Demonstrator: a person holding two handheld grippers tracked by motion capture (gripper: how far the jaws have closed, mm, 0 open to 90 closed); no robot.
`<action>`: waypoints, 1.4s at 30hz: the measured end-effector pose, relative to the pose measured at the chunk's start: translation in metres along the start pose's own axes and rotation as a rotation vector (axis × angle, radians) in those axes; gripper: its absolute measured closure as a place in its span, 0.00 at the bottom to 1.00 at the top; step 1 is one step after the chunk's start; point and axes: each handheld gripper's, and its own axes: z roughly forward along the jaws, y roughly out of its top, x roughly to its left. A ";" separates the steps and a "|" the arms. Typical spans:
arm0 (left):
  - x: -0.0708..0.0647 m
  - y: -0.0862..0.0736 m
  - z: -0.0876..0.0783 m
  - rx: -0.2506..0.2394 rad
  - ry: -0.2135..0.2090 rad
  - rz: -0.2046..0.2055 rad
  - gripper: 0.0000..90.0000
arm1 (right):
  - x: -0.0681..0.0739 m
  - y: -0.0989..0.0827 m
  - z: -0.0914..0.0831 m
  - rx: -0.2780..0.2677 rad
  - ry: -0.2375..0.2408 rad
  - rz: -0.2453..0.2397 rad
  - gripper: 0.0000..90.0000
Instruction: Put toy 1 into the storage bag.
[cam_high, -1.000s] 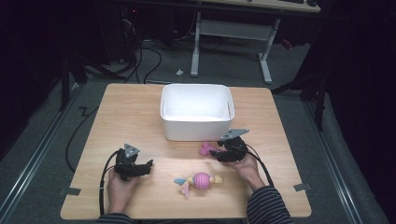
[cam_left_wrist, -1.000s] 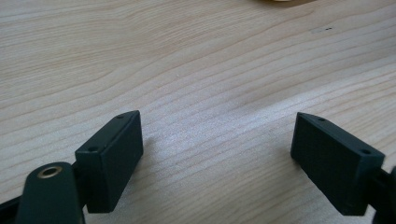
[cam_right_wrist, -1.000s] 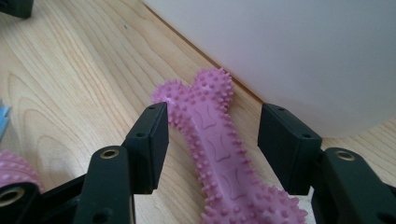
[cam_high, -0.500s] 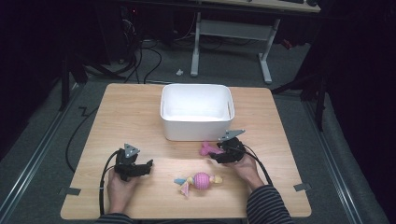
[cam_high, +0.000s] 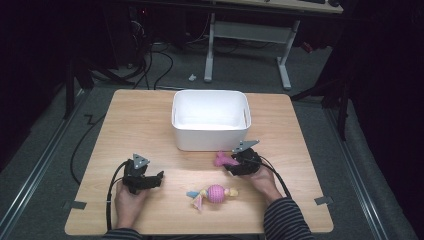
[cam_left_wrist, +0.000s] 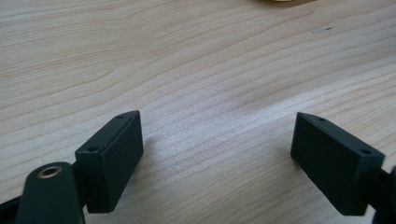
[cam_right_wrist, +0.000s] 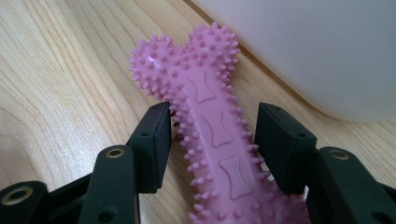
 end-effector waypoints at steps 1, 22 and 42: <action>0.000 0.000 0.000 0.000 0.000 0.000 0.19 | 0.000 0.000 0.000 0.001 0.000 -0.001 0.52; 0.000 0.000 0.000 0.000 0.000 -0.001 0.19 | 0.005 -0.001 -0.001 -0.006 0.007 -0.074 0.66; 0.000 0.000 0.000 -0.002 0.001 -0.001 0.19 | 0.006 -0.004 -0.042 -0.059 0.086 -0.019 0.66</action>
